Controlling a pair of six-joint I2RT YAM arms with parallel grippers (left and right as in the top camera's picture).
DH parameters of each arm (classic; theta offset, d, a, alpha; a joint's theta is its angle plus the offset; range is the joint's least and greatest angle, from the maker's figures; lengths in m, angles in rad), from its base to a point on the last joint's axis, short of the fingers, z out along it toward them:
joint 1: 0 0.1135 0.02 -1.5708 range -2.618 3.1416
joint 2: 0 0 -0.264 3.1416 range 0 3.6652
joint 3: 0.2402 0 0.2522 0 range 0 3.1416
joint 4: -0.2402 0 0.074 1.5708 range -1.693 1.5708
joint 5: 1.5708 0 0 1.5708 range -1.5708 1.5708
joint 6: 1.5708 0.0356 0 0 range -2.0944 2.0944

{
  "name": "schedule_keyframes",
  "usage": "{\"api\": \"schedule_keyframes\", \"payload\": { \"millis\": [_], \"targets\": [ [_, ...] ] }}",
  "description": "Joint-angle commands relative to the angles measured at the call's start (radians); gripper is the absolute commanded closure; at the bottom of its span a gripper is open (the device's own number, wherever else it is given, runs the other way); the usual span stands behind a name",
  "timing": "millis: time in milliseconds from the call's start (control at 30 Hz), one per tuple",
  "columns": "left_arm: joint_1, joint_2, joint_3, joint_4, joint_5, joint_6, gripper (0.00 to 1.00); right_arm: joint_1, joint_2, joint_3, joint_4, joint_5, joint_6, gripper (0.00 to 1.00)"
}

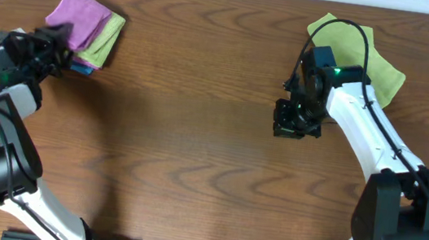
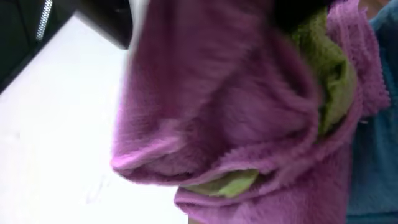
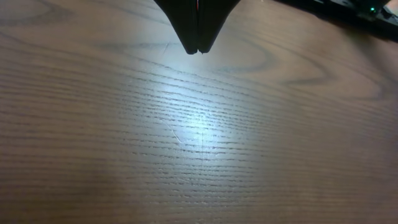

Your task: Fold the cloth

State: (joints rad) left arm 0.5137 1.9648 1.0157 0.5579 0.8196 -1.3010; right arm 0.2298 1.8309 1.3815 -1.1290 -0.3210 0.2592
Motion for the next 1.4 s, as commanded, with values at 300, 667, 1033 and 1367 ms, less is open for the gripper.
{"api": "schedule_keyframes", "payload": {
  "millis": [300,667,1033,1367],
  "targets": [
    [0.173,0.009,0.023,0.003,0.154,0.04,0.03,0.026,-0.017,0.019,0.002,0.003,0.01,0.99],
    [0.275,-0.005,0.022,-0.029,0.264,0.115,0.04,0.059,-0.017,0.019,0.009,0.007,0.009,0.99],
    [0.422,-0.274,0.022,-0.33,0.394,0.442,0.04,0.059,-0.019,0.019,-0.012,0.049,-0.014,0.98],
    [0.177,-0.635,0.022,-0.853,0.289,0.874,0.04,0.059,-0.05,0.019,-0.043,0.048,-0.066,0.98]
  ]
}}
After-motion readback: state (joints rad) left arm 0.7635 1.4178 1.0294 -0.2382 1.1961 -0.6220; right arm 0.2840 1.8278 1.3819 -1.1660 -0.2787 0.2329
